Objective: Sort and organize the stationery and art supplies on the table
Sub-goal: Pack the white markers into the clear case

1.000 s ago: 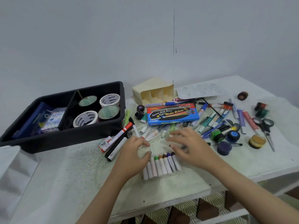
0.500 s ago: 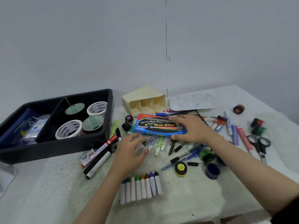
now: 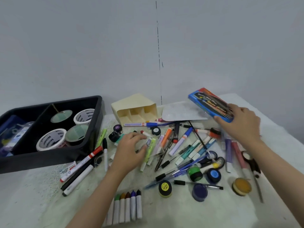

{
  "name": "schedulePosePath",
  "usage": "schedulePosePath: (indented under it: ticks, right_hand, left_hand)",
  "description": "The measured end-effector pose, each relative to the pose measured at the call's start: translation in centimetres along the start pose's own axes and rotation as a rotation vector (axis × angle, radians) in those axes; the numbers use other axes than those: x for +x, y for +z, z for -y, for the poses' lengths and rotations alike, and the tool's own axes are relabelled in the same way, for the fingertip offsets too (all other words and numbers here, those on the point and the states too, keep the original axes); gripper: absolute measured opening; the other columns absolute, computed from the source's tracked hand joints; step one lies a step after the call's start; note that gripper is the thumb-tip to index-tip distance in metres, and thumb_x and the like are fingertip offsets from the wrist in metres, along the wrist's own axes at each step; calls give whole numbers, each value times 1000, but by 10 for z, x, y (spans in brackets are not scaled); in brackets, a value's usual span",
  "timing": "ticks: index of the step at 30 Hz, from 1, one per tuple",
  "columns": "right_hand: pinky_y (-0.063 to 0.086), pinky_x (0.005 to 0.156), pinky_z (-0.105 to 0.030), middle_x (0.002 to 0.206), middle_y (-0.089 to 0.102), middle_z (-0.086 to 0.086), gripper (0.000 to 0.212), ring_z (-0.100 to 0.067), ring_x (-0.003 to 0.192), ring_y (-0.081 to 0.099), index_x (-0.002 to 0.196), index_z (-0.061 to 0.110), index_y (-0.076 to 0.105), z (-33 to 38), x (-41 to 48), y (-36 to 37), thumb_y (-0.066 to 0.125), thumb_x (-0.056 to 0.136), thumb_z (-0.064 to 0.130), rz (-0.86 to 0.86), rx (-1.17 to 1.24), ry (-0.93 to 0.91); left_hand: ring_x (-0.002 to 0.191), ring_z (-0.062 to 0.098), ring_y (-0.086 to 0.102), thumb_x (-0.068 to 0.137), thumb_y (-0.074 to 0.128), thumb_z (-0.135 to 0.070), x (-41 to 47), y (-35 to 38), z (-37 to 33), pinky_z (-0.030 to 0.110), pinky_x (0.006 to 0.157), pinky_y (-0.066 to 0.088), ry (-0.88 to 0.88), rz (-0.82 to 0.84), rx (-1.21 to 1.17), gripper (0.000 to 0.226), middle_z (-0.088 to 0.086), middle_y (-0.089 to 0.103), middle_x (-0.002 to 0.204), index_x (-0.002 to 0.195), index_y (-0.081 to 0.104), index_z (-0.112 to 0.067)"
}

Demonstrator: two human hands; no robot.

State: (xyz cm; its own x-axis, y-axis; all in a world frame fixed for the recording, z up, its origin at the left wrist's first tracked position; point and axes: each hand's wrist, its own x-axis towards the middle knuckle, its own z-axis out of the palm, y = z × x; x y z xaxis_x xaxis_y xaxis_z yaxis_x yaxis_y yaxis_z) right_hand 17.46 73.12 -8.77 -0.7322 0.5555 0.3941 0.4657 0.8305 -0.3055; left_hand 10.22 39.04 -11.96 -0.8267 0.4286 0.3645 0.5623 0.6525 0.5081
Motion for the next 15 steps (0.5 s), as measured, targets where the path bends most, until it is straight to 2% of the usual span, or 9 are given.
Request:
schedulePosePath:
  ticks: [4,7,9,12,15]
  right_hand:
    - [40,91,-46,110,60,-19,65,-39,106,52,128,19,51,-27,7,0,59,78,59,127,-74,119]
    - [37,93,-45,113,59,-15,69,-38,108,51,131,22,46,-34,10,3,56,78,64,234,-101,109]
    - [32,98,-48,119,58,-13,70,-37,113,49,133,25,45,-34,11,5,52,78,68,241,-109,72]
    - [22,105,-51,133,51,-15,60,-36,124,43,133,27,50,-22,11,4,55,83,60,159,-69,-79]
    - [28,98,-48,116,61,-9,31,-32,111,52,111,25,68,-4,8,8,64,82,37,85,-1,-397]
  left_hand:
    - [111,8,45,89,60,-19,27,16,-20,20,94,27,-7,21,8,26,-7,58,116,115,64,-20]
    - [111,13,47,91,55,-15,51,24,-30,21,94,29,0,37,34,26,-3,61,116,116,63,-17]
    - [110,15,49,92,50,-10,66,28,-33,22,93,32,-15,30,63,27,0,63,116,115,64,-15]
    - [100,15,55,92,46,-5,84,30,-34,24,84,38,-81,-15,143,27,1,67,110,107,68,-12]
    - [87,12,55,93,47,-8,97,30,-33,23,75,40,-184,-15,245,27,0,68,107,107,69,-13]
